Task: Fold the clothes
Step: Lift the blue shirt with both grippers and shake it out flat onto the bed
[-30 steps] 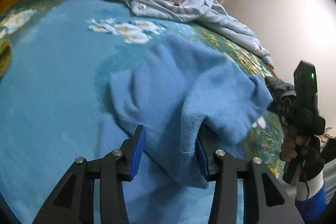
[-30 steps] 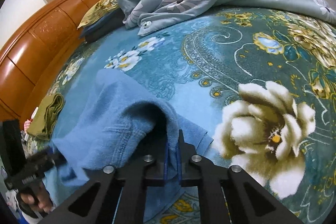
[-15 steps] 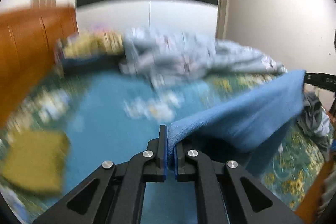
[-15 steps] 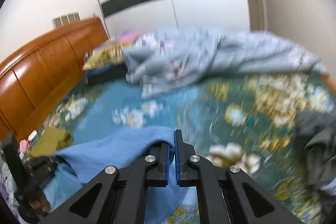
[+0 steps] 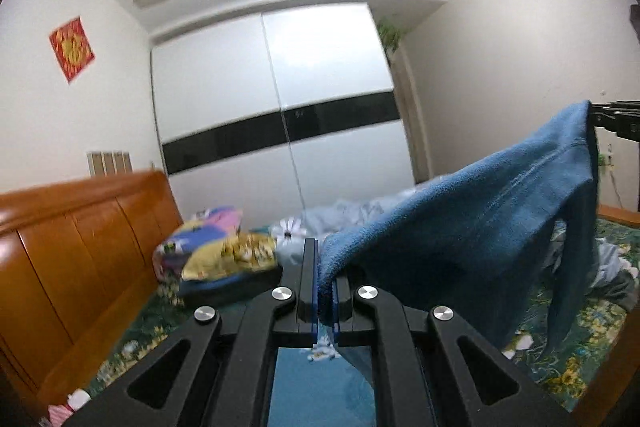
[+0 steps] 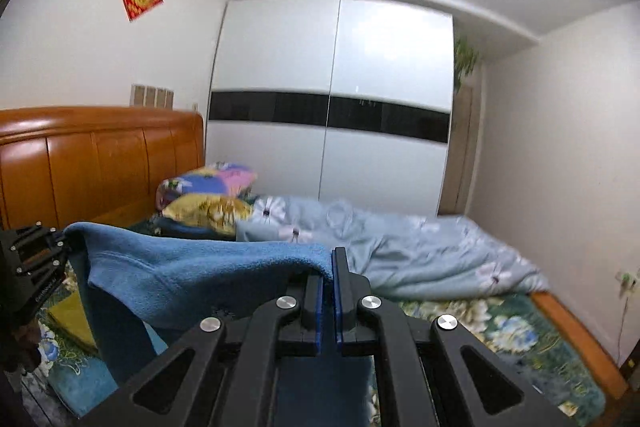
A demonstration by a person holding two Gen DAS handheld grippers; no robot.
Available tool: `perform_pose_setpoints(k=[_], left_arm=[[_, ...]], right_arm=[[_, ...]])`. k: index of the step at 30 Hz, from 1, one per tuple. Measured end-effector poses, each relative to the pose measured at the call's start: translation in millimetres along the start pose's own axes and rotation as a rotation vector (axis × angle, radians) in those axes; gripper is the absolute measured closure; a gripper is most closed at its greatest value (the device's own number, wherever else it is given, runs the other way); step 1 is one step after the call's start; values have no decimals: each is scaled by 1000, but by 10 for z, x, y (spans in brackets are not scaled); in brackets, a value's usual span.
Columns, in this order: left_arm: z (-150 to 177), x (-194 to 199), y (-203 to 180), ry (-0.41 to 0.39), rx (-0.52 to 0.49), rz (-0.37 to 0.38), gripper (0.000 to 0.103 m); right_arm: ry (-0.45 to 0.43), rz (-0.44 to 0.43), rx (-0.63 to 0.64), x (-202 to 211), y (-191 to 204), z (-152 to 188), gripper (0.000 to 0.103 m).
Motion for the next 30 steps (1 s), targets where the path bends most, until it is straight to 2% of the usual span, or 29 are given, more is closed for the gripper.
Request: perform_pose_setpoints(k=[3, 8, 11, 13, 15, 17, 23, 25, 28, 30], left_arm=[[-74, 334, 10, -50, -46, 2, 98], [-148, 619, 39, -84, -103, 20, 97], [-139, 499, 74, -49, -116, 56, 96], [-35, 244, 45, 6, -132, 65, 95], [129, -110, 4, 80, -147, 75, 95], [384, -630, -21, 180, -143, 94, 95], [1519, -2379, -206, 502, -111, 162, 96], [1977, -2817, -384, 605, -101, 184, 97], [2427, -3306, -644, 721, -75, 218, 97], [2662, -3553, -728, 770, -65, 232, 97]], right_arm=[[-60, 14, 15, 410, 47, -93, 99], [-84, 18, 26, 680, 85, -111, 99], [-60, 13, 23, 591, 70, -77, 99], [-35, 10, 22, 485, 62, -37, 99], [43, 3, 20, 117, 66, 103, 99], [119, -8, 17, -257, 63, 290, 99], [423, -20, -12, -1908, -9, 1338, 99], [515, -23, -30, -2425, -84, 1738, 99], [642, -25, -60, -3130, -190, 2316, 99], [706, -23, -76, -3510, -266, 2623, 99]])
Point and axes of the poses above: each gripper's, at about its wrist camera, not at the fingertips, and x roughly against the way its jaws point, y to its left, z to its underside, the point moved 7 cm from there along -x, roughly the way its jaws point, and after that the axes turned 4 degrees about y, right-handed, at the moved point
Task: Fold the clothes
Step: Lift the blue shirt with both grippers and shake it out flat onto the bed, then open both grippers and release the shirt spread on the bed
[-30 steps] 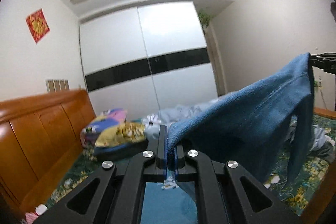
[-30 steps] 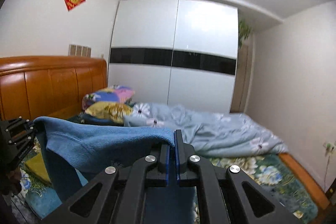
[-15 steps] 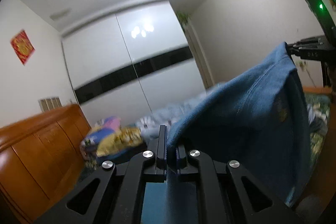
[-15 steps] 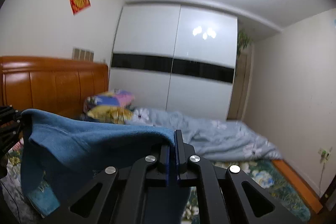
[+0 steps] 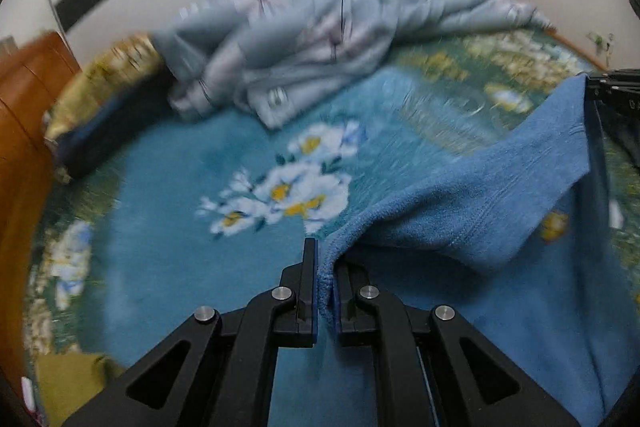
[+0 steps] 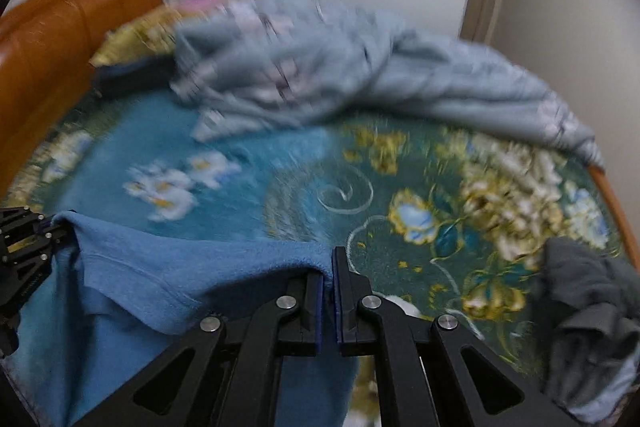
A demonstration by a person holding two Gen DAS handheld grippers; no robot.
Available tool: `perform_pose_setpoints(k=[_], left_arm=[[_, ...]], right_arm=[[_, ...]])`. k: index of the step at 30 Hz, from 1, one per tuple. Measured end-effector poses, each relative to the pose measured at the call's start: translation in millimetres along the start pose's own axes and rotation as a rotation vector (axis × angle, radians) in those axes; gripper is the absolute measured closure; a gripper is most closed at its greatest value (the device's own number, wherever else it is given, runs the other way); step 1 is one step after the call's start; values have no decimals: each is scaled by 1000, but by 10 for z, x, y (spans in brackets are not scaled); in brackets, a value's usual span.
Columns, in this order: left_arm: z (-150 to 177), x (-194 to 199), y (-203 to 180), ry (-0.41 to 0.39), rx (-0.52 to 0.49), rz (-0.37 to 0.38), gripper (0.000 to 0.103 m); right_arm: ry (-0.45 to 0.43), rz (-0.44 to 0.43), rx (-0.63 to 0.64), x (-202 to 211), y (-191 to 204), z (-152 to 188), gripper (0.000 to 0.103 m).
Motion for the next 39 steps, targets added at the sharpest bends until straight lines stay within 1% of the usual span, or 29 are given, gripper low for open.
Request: perform_pose_setpoints(k=[3, 4, 7, 9, 11, 13, 15, 17, 19, 20, 21, 23, 25, 28, 30, 32, 34, 36, 39], left_arm=[[-10, -436, 21, 55, 18, 30, 97], [-23, -586, 30, 72, 22, 43, 97], [-7, -863, 59, 108, 33, 80, 96], [13, -945, 47, 105, 26, 110, 95], [41, -872, 56, 91, 30, 150, 95], [80, -811, 81, 99, 47, 189, 92], [128, -712, 112, 97, 70, 203, 88], [195, -539, 111, 80, 86, 220, 82], [270, -346, 85, 61, 87, 235, 68], [324, -231, 53, 45, 84, 243, 64], [372, -134, 26, 32, 82, 248, 57], [491, 7, -15, 18, 91, 236, 56], [652, 143, -82, 7, 103, 247, 55], [946, 324, -148, -24, 141, 246, 54], [1144, 423, -189, -39, 166, 224, 54], [1336, 504, -219, -48, 192, 194, 54], [1495, 573, -222, -56, 232, 175, 54], [1654, 649, -252, -61, 277, 191, 54], [1859, 757, -286, -67, 313, 197, 54]], right_arm=[[79, -20, -30, -614, -111, -62, 99], [94, -17, -30, -743, -131, -76, 99], [151, -18, -34, -1139, -134, -74, 99], [180, -16, -26, -1302, -124, -48, 99], [189, -20, -20, -1390, -121, -25, 99], [184, -29, -15, -1374, -124, -17, 99], [171, -34, -5, -1309, -125, -15, 96], [151, -45, -2, -1204, -124, -13, 95], [125, -58, -2, -1027, -130, 21, 87], [110, -64, -2, -926, -135, 47, 80], [95, -70, -3, -826, -141, 73, 74], [84, -80, -14, -596, -174, 234, 72], [86, -100, -31, -365, -209, 467, 72], [128, -200, -51, -118, -149, 1011, 71], [153, -211, -43, -27, -109, 1333, 72], [178, -202, -35, 2, -81, 1574, 72], [191, -196, -53, 18, -76, 1763, 72], [187, -220, -92, 69, -67, 1905, 72], [183, -245, -110, 126, -16, 2037, 71]])
Point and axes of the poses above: each gripper's, at about its wrist camera, not at the fingertips, and x roughly against the way its jaws point, y to its left, z to its underside, the point moved 7 cm from there along -x, roughly the way its jaws point, and after that the axes turned 4 degrees about y, right-handed, at the moved point
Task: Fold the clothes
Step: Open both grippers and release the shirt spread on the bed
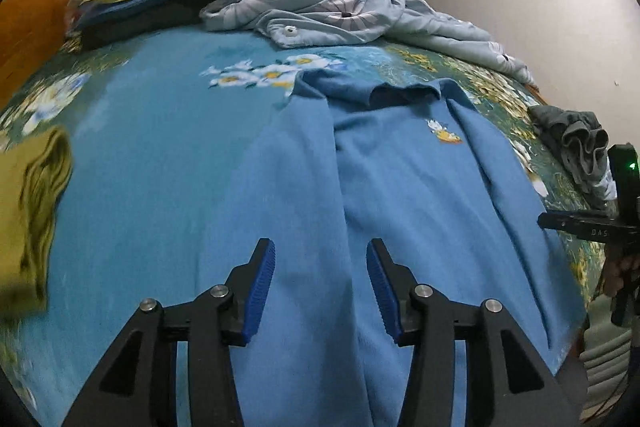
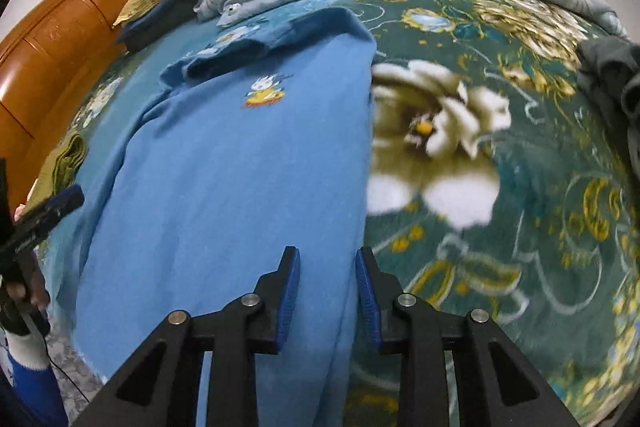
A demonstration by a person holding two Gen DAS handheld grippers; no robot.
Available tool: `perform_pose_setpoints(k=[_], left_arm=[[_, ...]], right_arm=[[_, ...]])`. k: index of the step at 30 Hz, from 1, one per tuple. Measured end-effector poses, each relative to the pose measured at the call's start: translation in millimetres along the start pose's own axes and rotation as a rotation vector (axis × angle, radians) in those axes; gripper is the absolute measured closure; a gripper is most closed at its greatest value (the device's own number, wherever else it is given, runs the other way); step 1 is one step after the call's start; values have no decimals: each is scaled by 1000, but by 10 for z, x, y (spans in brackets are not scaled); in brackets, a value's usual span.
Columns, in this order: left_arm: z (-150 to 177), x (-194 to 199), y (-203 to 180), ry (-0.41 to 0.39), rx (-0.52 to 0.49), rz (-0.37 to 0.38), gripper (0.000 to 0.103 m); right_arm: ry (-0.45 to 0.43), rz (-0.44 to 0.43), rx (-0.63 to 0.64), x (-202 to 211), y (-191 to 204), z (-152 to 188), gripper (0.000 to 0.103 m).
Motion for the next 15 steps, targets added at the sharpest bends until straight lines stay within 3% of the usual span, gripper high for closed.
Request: perform_pose_setpoints(k=[6, 11, 15], left_arm=[[252, 210, 7, 25, 54, 4, 54], [434, 553, -4, -13, 31, -66, 54], [558, 649, -15, -9, 74, -69, 54]], right_arm=[[-33, -32, -26, 121, 74, 234, 74], [-73, -77, -55, 263, 136, 412, 75], [-86, -93, -50, 369, 157, 582, 78]])
Point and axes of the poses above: each gripper's, at about its wrist camera, not at the fingertips, and x roughly against the way its jaws point, y to its left, z to its underside, the point moved 7 cm from there along -x, roughly the way its jaws point, and after that the axes turned 4 degrees about y, right-handed, at the moved point
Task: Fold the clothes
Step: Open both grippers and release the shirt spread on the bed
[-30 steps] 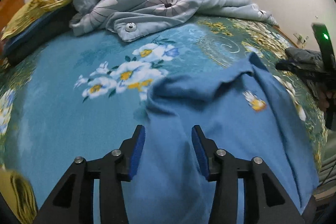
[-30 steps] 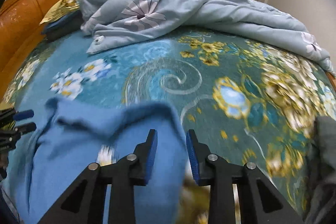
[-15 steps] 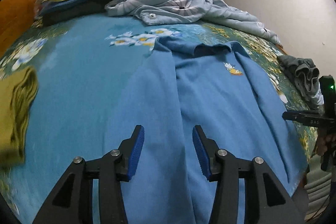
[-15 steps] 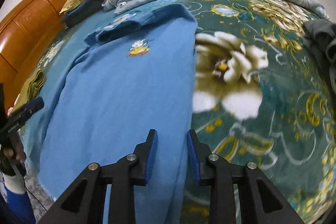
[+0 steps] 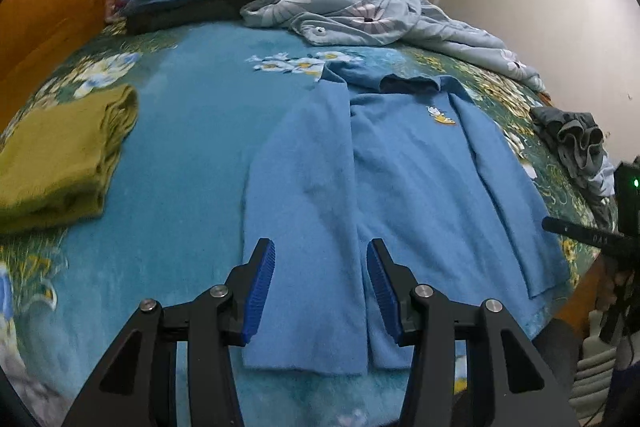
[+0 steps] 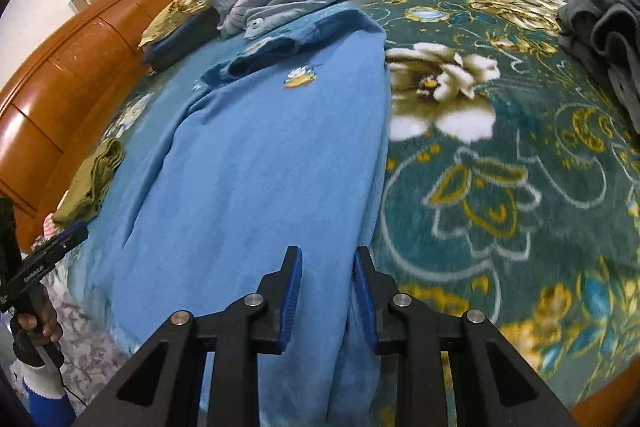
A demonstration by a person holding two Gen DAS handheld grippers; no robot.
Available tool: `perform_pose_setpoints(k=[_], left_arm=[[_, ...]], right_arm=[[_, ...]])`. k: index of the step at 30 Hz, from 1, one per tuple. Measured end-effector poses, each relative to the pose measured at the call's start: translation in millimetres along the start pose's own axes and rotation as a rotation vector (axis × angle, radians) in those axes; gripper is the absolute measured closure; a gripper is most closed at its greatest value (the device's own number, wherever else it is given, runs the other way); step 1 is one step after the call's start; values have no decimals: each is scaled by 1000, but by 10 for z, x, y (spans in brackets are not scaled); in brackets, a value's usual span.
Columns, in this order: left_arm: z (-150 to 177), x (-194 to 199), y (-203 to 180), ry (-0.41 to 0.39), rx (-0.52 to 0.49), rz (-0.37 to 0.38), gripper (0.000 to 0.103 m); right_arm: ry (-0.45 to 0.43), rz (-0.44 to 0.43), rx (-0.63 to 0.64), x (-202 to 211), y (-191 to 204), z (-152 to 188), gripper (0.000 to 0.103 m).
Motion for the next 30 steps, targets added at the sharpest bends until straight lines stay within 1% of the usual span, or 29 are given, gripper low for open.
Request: perform_pose_setpoints(k=[1, 2, 3, 5, 7, 10, 12, 14, 16, 20, 23, 26, 30], left_arm=[[14, 3, -30, 5, 2, 5, 54], [20, 2, -63, 10, 2, 7, 54], [5, -8, -105, 13, -6, 2, 54], [-25, -29, -190, 18, -22, -7, 54], [-64, -55, -273, 21, -38, -13, 53], [-94, -132, -349, 33, -52, -26, 53], [-106, -202, -387, 42, -56, -36, 53], [-106, -279, -421, 52, -57, -35, 53], [-101, -365, -425, 64, -62, -42, 53], [-132, -548, -354, 81, -58, -64, 53], [-185, -674, -248, 88, -39, -80, 53], [-232, -778, -153, 93, -18, -88, 54], [-268, -885, -132, 95, -19, -87, 54]], right_arm=[[-4, -3, 5, 26, 1, 36, 82], [-1, -14, 11, 36, 10, 66, 91], [7, -16, 13, 22, 12, 83, 95], [27, -10, 24, -36, 15, 114, 99], [30, -23, 31, -67, 19, 121, 100], [-12, -47, 50, 101, -8, -17, 100], [-61, -16, 78, 304, -88, -190, 100], [-114, 62, 94, 560, -272, -448, 100], [-162, 164, 95, 813, -527, -735, 100], [-222, 416, 85, 1215, -1113, -1350, 100], [-233, 598, 75, 1348, -1531, -1743, 101], [-217, 682, 29, 1290, -1872, -1970, 101], [-167, 723, -41, 1036, -2201, -2076, 101]])
Point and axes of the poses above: each gripper's, at about its wrist camera, not at the fingertips, and x roughly against the way its jaws point, y to its left, z to its underside, the point moved 7 cm from there along -x, roughly the way its jaws point, and after that the axes turned 4 degrees about y, right-handed, at the moved point
